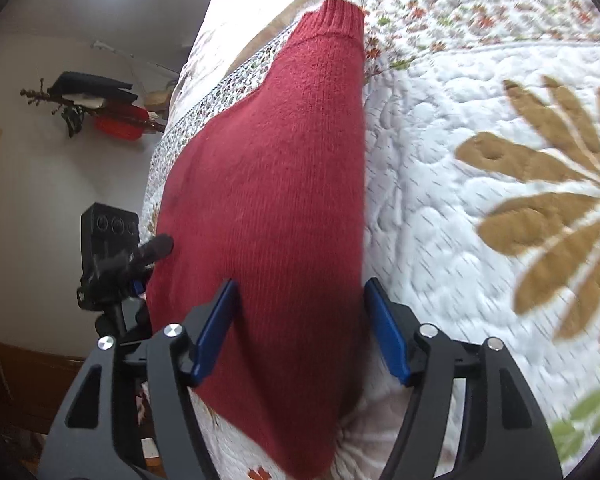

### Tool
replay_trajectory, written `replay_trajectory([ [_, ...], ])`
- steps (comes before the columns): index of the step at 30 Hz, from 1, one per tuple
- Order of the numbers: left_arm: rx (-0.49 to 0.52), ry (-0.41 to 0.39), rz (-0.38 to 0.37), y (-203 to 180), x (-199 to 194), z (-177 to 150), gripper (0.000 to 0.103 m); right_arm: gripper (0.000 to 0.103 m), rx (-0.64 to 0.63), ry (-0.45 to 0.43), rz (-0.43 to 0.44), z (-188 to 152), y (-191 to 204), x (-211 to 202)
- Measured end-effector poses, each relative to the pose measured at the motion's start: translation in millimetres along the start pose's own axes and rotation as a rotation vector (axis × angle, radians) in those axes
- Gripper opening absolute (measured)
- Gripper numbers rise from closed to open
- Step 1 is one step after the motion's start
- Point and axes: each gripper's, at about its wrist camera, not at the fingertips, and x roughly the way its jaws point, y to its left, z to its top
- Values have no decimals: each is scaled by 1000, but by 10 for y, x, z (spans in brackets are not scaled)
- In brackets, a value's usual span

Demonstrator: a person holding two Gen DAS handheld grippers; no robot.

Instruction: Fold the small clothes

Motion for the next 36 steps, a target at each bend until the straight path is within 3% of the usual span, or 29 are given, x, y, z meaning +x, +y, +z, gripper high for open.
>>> replay_trajectory([
  [3, 29, -1, 39, -56, 23, -38, 76, 68, 42, 11, 52, 60, -47, 162],
  [7, 21, -16, 99, -86, 11, -80, 51, 52, 30, 10, 43, 76, 30, 175],
  [10, 17, -40, 91, -122, -52, -117, 42, 43, 30, -11, 88, 34, 108, 21],
  [16, 75, -62, 62, -511, -132, -295, 40, 40, -67, -46, 87, -80, 432, -404],
  [21, 89, -79, -7, -834, -178, -579, 40, 40, -92, -74, 102, -219, 447, -862],
  [29, 181, -85, -46, -1600, -1, -1146, 40, 40, -104, -119, 104, -776, 208, -1700],
  [36, 218, -69, 1, -1917, 410, -1648, 40, 40, -86, -140, 45, -1212, -173, -2049],
])
